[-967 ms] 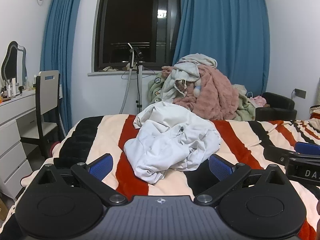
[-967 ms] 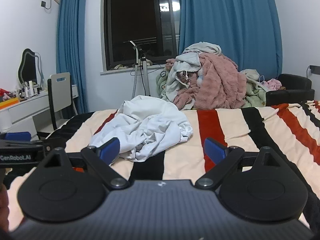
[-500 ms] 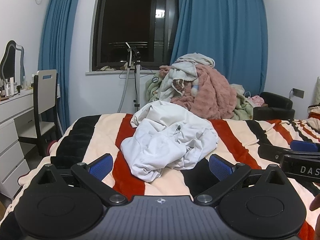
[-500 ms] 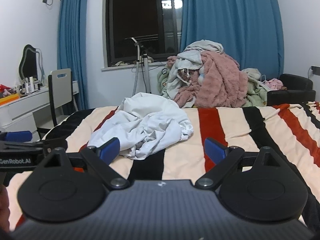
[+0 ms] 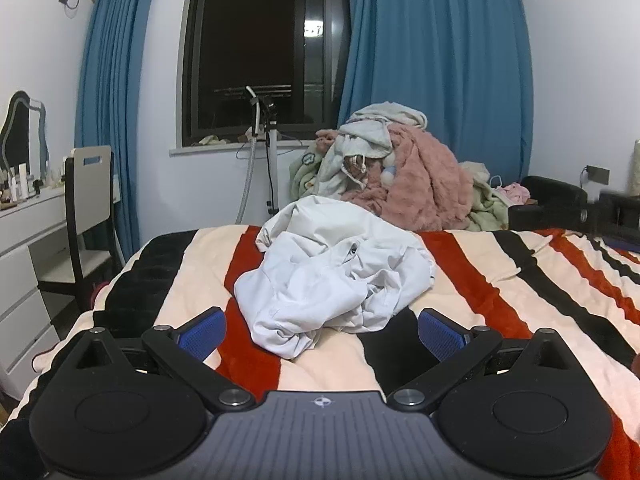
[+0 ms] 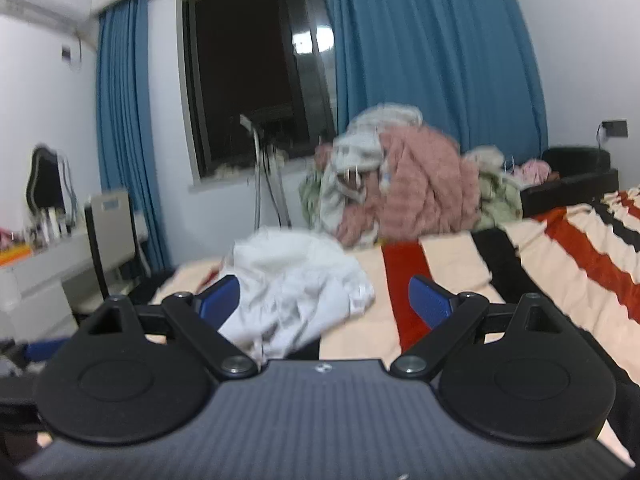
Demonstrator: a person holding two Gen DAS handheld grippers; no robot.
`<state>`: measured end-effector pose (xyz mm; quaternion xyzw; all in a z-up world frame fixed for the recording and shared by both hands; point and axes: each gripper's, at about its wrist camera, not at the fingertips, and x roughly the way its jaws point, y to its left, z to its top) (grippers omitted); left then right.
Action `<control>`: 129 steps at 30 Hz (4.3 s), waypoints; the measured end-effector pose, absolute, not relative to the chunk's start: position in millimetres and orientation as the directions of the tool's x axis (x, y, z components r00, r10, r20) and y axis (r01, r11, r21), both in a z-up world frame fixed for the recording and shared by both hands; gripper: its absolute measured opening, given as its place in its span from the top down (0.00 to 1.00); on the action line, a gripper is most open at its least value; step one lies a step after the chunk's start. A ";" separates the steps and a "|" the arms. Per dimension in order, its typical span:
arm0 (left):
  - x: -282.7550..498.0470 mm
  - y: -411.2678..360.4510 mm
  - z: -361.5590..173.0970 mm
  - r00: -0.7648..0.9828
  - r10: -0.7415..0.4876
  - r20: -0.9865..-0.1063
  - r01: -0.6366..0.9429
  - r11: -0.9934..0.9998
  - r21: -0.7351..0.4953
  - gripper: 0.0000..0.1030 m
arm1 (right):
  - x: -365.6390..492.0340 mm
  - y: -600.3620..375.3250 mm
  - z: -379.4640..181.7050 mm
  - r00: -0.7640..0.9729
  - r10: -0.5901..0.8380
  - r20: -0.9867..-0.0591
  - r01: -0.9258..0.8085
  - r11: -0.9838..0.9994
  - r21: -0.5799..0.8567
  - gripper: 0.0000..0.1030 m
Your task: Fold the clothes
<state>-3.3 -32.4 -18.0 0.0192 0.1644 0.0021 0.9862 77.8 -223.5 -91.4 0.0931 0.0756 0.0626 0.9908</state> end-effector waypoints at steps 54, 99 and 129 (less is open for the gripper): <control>2.4 69.4 13.2 0.960 -0.209 -0.185 0.181 0.971 -0.154 0.97 | 129.4 -208.1 -128.4 0.943 0.196 -0.269 -0.171 0.978 0.117 0.10; 31.0 100.4 -23.2 0.942 -0.022 -0.336 -0.078 0.956 -0.282 0.96 | 176.1 -282.1 -176.8 0.944 -0.024 -0.330 0.166 0.897 0.410 0.88; 27.8 127.4 -20.1 0.970 -0.130 -0.207 0.026 0.897 -0.442 0.97 | 138.9 -258.2 -127.2 0.969 0.057 -0.242 0.028 0.941 0.337 0.90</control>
